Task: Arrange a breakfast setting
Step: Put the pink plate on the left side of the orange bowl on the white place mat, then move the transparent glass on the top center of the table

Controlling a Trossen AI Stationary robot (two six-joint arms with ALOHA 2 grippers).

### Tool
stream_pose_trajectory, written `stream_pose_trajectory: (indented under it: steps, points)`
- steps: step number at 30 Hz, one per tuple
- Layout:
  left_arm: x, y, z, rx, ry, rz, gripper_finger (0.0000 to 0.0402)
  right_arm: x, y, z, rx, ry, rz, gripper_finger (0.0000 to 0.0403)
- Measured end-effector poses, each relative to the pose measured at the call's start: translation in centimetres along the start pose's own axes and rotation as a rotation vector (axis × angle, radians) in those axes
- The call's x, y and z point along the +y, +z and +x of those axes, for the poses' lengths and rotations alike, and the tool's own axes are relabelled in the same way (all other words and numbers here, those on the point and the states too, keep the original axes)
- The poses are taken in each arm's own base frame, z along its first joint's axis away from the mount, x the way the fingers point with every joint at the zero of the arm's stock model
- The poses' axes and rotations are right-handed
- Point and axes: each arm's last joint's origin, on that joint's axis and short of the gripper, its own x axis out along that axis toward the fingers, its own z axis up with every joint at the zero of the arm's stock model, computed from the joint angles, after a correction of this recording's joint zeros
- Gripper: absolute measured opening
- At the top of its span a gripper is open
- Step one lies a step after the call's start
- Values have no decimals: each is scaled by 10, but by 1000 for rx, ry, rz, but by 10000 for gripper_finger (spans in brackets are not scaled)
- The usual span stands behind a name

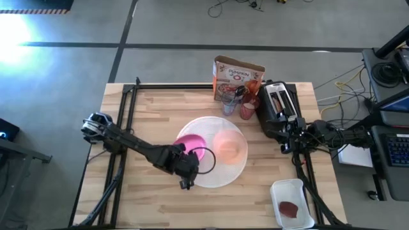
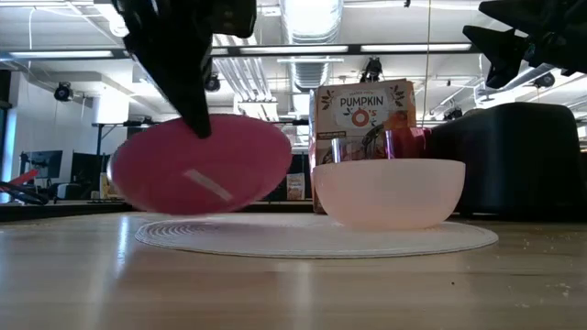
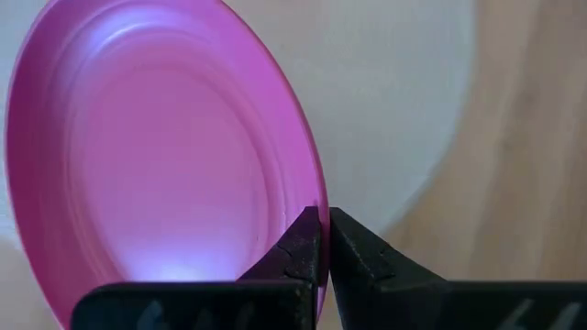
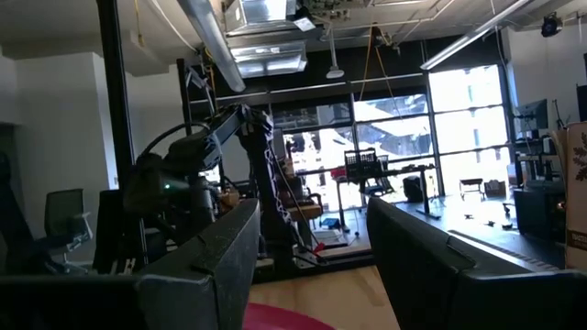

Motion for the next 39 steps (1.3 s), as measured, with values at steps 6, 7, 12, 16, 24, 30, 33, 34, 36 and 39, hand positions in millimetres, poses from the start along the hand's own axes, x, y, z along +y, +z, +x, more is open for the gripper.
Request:
stream_pose_trajectory:
  steps: [6, 7, 12, 16, 24, 30, 33, 34, 36, 39]
  points:
    - [-7, -5, 17, 55, 7, 25, 0, 0, 0, 0, 0, 0, 0, 192]
    - [-7, -5, 20, 59, 14, 27, 0, 0, 0, 0, 0, 0, 0, 192]
    - [-8, -4, 31, 65, 43, 59, 0, 0, 0, 0, 0, -1, 0, 192]
    - [-10, -2, 33, 65, 39, 70, 5, 0, 0, 0, 0, 0, 0, 192]
    - [-11, 0, 33, 44, 24, 69, 35, 0, 0, 0, -1, -1, 0, 192]
    - [-10, 1, 33, 39, 33, 50, 58, 0, 0, 0, 0, 0, 0, 192]
    - [-11, 6, 27, -3, 71, 46, 71, 0, 0, 0, 0, 0, 0, 192]
    - [-11, 9, 22, -22, 86, 55, 75, 0, 0, 0, 0, 0, 0, 192]
    - [-11, 15, 14, -49, 129, 98, 81, 0, 0, 0, 0, 0, 0, 192]
    - [-9, 23, 7, -72, 168, 145, 83, 0, 0, 0, 0, 0, 0, 192]
